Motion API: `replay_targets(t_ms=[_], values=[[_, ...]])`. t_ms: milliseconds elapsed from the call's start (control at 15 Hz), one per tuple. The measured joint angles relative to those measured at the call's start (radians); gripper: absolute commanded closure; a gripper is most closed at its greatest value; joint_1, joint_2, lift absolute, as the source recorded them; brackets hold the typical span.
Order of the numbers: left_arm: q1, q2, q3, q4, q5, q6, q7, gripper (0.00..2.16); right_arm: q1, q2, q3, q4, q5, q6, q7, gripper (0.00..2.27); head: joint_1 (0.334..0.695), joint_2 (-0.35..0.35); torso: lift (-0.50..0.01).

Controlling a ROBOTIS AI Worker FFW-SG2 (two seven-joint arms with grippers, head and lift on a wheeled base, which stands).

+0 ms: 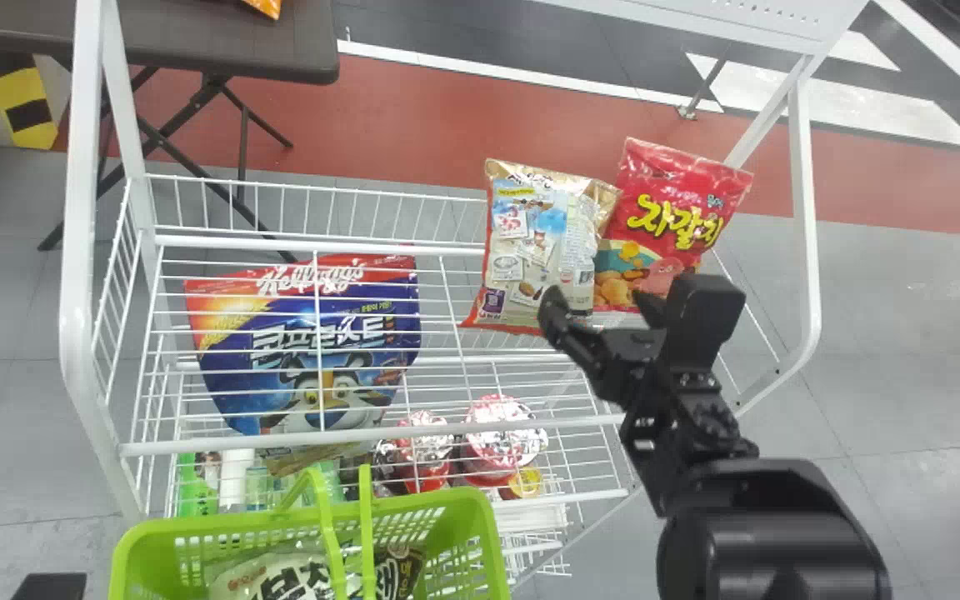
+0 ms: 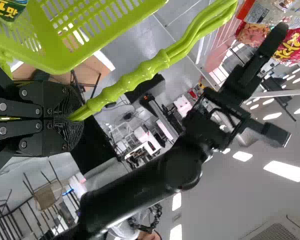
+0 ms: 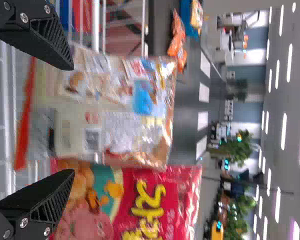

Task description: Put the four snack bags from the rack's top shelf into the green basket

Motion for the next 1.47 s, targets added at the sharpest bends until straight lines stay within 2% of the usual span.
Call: replay_targets(t_ms=[133, 200, 333, 400, 467, 533, 667, 1067, 1467], values=[[-0.001, 0.001, 0.0, -0.001, 0.0, 0.0, 0.001, 1.76, -0.082, -0.001, -0.014, 0.082, 0.035, 0.003, 0.004, 0.09, 0.695, -0.35, 0.0], [-0.002, 0.001, 0.0, -0.001, 0.0, 0.001, 0.002, 1.76, -0.111, -0.001, -0.018, 0.111, 0.042, 0.008, 0.014, 0.19, 0.695, -0.35, 0.0], [-0.004, 0.001, 0.0, -0.001, 0.0, 0.003, 0.003, 1.76, -0.158, -0.001, -0.021, 0.158, 0.036, 0.042, 0.061, 0.95, 0.695, -0.35, 0.0], [-0.005, 0.002, 0.0, -0.001, 0.0, 0.003, 0.003, 1.76, -0.167, -0.001, -0.02, 0.168, 0.033, 0.063, 0.089, 1.68, 0.695, -0.35, 0.0], [-0.006, 0.003, 0.0, -0.001, 0.0, 0.003, 0.003, 1.76, -0.171, -0.001, -0.019, 0.171, 0.032, 0.082, 0.114, 1.95, 0.695, -0.35, 0.0], [-0.007, 0.005, 0.0, -0.001, 0.0, 0.003, 0.004, 1.76, -0.173, 0.0, -0.018, 0.173, 0.03, 0.096, 0.134, 2.08, 0.695, -0.35, 0.0], [-0.009, 0.006, 0.0, 0.0, 0.0, 0.003, 0.006, 1.76, -0.176, 0.0, -0.015, 0.177, 0.027, 0.102, 0.173, 2.23, 0.695, -0.35, 0.0], [-0.008, 0.005, -0.001, 0.001, 0.0, 0.006, 0.004, 1.76, -0.158, 0.0, -0.025, 0.187, -0.005, -0.024, 0.229, 2.23, 0.695, -0.35, 0.0], [-0.004, 0.004, -0.004, -0.003, 0.0, 0.005, 0.003, 1.76, 0.08, 0.003, -0.095, -0.097, -0.164, -0.041, 0.296, 2.23, 0.695, -0.35, 0.0]])
